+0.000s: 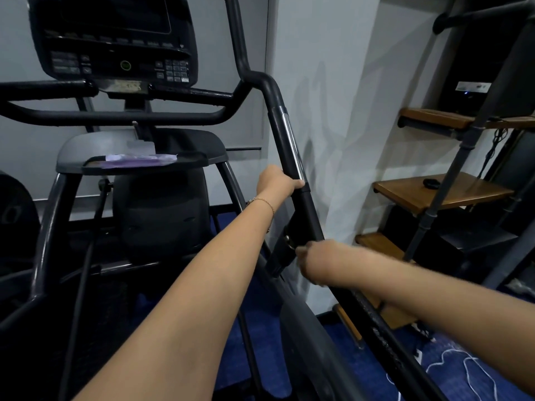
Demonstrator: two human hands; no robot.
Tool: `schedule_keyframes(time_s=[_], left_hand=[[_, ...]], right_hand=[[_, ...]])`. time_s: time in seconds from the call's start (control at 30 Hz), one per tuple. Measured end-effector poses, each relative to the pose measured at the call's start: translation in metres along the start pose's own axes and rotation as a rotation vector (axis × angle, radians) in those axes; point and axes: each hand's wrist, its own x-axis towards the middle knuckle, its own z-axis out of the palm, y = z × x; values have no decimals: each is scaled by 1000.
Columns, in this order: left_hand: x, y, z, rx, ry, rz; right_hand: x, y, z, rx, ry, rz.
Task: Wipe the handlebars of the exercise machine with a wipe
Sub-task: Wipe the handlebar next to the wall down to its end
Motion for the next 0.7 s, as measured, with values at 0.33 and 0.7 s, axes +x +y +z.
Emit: schedule_keyframes(time_s=[0.33, 0.7], left_hand=[[-2, 9, -1, 88, 29, -14], [1, 5, 3, 146, 28, 8]], right_hand=[[23, 61, 11, 1259, 1006, 474], [19, 41, 35, 1033, 1047, 419]])
